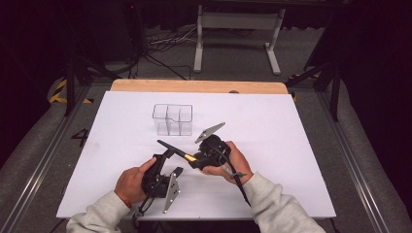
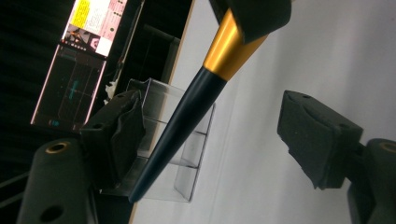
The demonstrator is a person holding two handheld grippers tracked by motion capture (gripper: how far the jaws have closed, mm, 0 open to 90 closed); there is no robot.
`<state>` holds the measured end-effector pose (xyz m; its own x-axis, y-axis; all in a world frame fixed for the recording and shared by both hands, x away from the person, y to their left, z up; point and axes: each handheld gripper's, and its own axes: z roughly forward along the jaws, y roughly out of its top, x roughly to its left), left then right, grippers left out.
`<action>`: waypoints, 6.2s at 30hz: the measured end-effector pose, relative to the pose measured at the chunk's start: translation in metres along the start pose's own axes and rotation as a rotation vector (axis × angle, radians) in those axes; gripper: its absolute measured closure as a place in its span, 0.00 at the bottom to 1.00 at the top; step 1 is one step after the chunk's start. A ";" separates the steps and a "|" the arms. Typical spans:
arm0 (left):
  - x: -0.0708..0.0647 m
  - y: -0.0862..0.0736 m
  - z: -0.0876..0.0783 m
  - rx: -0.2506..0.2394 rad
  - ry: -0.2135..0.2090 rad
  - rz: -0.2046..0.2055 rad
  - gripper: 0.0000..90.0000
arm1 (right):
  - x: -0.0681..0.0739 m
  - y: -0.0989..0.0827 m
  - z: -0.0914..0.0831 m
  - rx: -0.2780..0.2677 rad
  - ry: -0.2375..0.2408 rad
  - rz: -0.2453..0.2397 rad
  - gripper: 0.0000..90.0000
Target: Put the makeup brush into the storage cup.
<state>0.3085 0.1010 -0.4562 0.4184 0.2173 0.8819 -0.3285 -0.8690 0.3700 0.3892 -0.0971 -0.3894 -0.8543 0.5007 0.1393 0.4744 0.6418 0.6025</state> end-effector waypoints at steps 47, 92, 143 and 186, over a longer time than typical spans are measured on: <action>-0.011 0.004 0.018 0.194 -0.074 0.119 0.77 | -0.001 -0.002 -0.030 -0.198 -0.061 0.033 0.49; 0.028 -0.025 0.012 0.137 -0.169 -0.334 0.78 | -0.015 -0.115 -0.097 -0.496 -0.542 -0.208 0.06; 0.115 -0.067 0.008 -0.274 -0.196 -1.072 0.78 | -0.019 -0.179 -0.097 -0.520 -0.612 -0.145 0.09; 0.159 -0.020 0.098 -0.320 -0.175 -1.103 0.78 | -0.021 -0.192 -0.110 -0.556 -0.615 -0.102 0.10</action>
<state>0.4646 0.1094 -0.3516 0.7138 0.7003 -0.0083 0.0985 -0.0887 0.9912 0.2924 -0.2948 -0.4214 -0.5428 0.7869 -0.2936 0.0894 0.4017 0.9114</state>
